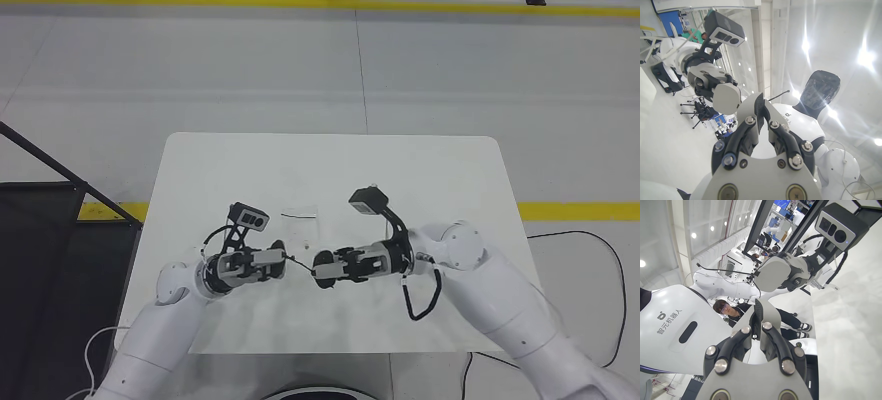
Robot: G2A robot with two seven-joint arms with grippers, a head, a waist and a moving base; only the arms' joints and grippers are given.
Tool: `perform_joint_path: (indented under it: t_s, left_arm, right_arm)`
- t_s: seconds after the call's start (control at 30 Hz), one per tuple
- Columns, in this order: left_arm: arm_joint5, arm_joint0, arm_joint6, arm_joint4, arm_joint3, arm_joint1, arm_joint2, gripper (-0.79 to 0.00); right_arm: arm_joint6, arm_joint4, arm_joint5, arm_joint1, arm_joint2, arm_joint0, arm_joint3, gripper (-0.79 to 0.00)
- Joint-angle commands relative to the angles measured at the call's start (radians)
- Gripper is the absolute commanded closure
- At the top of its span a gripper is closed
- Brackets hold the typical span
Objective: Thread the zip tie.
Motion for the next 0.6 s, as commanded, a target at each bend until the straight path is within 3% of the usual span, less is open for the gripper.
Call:
perform_joint_path:
  t_s: [0.0,0.57]
  left_arm:
    - [-0.003,0.005,0.003,0.001,-0.003,-0.002,-0.012,0.000]
    - [-0.141,0.071,0.142,0.215,-0.037,-0.006,-0.086,0.000]
  right_arm:
    - [-0.005,0.012,-0.005,0.006,0.010,-0.005,-0.008,0.000]
    - [-0.032,0.061,-0.032,0.073,0.119,-0.089,-0.118,0.000]
